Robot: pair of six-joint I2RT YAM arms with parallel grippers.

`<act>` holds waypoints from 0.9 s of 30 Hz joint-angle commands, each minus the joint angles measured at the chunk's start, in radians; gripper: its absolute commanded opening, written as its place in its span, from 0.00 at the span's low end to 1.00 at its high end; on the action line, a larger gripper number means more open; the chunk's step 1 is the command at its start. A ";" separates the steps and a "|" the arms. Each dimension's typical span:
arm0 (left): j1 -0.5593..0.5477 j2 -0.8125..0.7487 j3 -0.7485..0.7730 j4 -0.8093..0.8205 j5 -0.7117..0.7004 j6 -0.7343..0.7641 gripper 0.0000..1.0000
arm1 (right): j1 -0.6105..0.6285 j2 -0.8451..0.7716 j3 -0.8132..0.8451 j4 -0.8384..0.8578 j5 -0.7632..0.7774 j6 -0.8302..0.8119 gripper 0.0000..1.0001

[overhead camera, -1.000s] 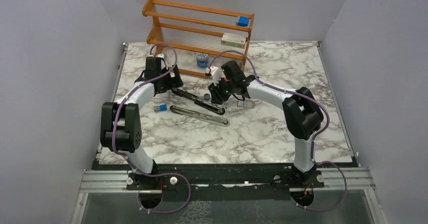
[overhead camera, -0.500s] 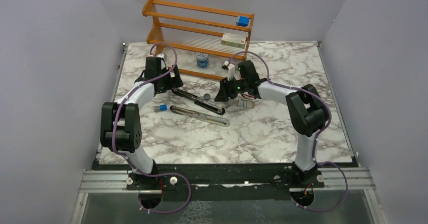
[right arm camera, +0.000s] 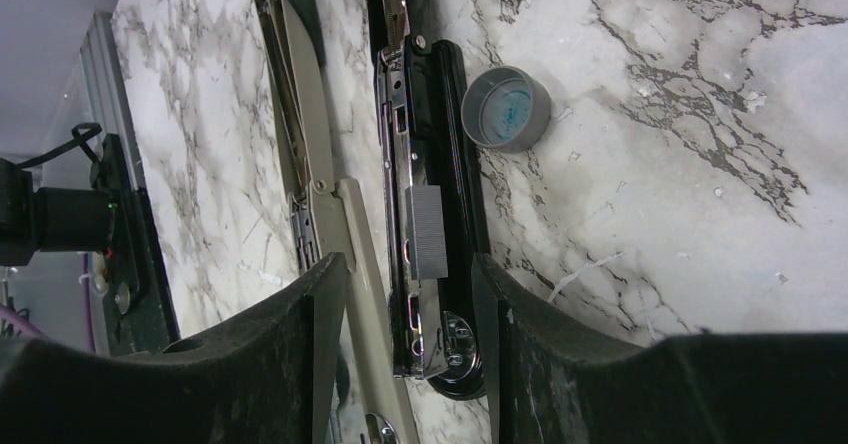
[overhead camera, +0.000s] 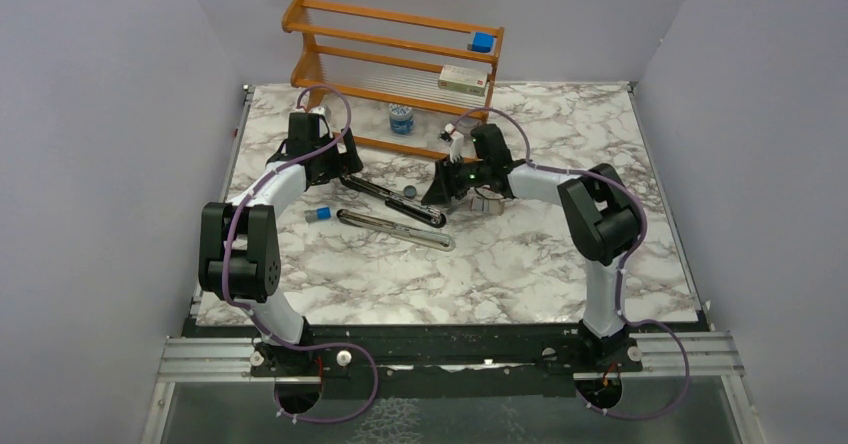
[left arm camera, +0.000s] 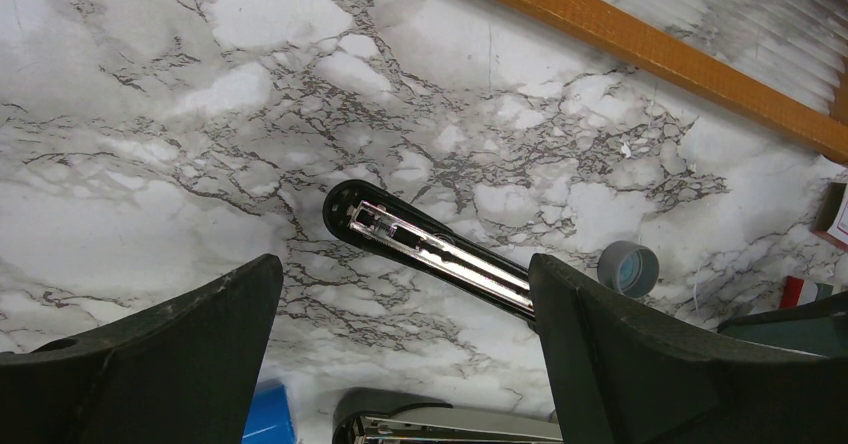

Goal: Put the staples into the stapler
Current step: Pick up the stapler.

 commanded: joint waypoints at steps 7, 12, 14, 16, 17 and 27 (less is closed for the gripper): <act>-0.001 0.011 0.036 -0.003 0.029 -0.005 0.96 | -0.001 0.047 0.003 0.007 -0.041 -0.004 0.52; -0.001 0.012 0.035 -0.003 0.029 -0.005 0.96 | -0.002 0.061 0.011 -0.002 -0.059 -0.010 0.51; -0.001 0.013 0.036 -0.003 0.029 -0.005 0.96 | -0.001 0.066 0.013 0.000 -0.069 -0.007 0.51; -0.001 0.014 0.035 -0.003 0.029 -0.003 0.96 | -0.001 0.070 0.017 0.000 -0.078 -0.006 0.50; 0.000 0.013 0.036 -0.003 0.029 -0.003 0.96 | -0.001 0.074 0.018 -0.001 -0.081 -0.005 0.50; -0.001 0.014 0.035 -0.004 0.029 -0.004 0.96 | -0.001 0.088 0.033 -0.014 -0.094 -0.011 0.45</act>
